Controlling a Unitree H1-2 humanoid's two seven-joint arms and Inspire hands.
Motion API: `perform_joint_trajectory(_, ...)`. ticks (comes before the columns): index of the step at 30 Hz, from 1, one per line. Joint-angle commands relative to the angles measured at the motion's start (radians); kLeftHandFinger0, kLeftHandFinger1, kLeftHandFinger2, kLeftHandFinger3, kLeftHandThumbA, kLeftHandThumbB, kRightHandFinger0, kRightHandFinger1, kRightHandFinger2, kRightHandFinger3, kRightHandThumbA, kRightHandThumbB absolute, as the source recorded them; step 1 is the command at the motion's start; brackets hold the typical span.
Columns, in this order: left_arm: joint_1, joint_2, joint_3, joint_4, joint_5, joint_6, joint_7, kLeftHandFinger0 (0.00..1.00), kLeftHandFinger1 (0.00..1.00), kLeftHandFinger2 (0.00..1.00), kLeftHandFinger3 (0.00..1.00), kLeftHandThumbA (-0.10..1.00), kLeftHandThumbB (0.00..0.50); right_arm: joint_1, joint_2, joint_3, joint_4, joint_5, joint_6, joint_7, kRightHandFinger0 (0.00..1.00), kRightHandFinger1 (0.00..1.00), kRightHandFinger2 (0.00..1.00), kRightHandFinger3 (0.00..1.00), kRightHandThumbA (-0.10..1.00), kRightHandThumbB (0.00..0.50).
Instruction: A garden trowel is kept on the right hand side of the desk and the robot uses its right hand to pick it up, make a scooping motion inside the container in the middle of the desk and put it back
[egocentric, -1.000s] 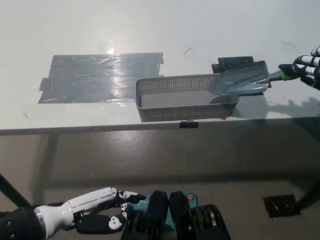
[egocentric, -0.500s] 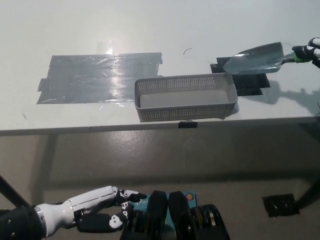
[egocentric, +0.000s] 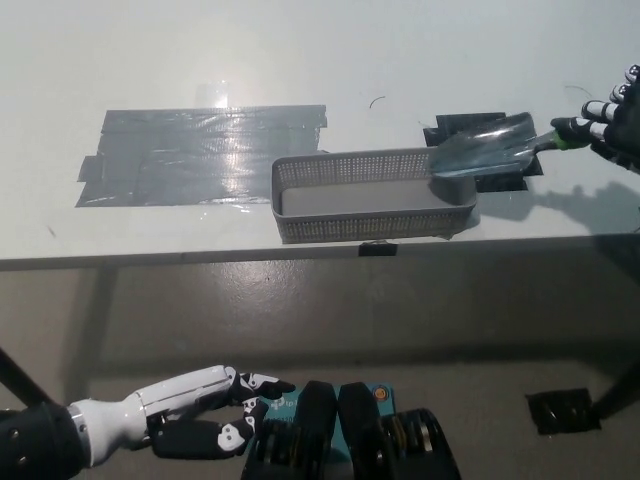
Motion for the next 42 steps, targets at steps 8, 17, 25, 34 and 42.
perform_joint_trajectory(8, -0.042, 0.034, -0.010, -0.022, -0.020, 0.013, 0.014, 1.00, 1.00, 1.00, 1.00, 1.00, 0.500, -0.021, -0.027, -0.030, 0.035, -0.125, 0.000, 0.049, 0.00, 0.00, 0.01, 0.28, -0.08, 0.199)
perform_joint_trajectory(17, -0.062, 0.036, -0.038, -0.030, -0.046, 0.013, 0.034, 1.00, 1.00, 1.00, 1.00, 1.00, 0.500, -0.026, 0.033, -0.018, -0.056, -0.110, 0.000, 0.147, 0.00, 0.00, 0.00, 0.61, -0.10, 0.187)
perform_joint_trajectory(25, -0.104, 0.039, -0.066, -0.023, -0.059, 0.013, 0.037, 1.00, 1.00, 1.00, 1.00, 1.00, 0.500, -0.051, 0.093, 0.012, -0.087, -0.087, 0.000, 0.128, 0.00, 0.00, 0.00, 0.34, -0.05, 0.201)
perform_joint_trajectory(34, -0.126, 0.035, -0.094, -0.024, -0.056, 0.013, 0.040, 1.00, 1.00, 1.00, 1.00, 1.00, 0.500, -0.037, 0.118, 0.030, -0.101, -0.044, 0.000, 0.195, 0.00, 0.00, 0.10, 0.34, -0.08, 0.215)
perform_joint_trajectory(42, -0.128, 0.032, -0.123, -0.013, -0.068, 0.013, 0.047, 1.00, 1.00, 1.00, 1.00, 1.00, 0.500, -0.028, 0.316, 0.011, 0.082, -0.084, 0.000, 0.131, 0.00, 0.00, 0.16, 0.37, -0.08, 0.085)
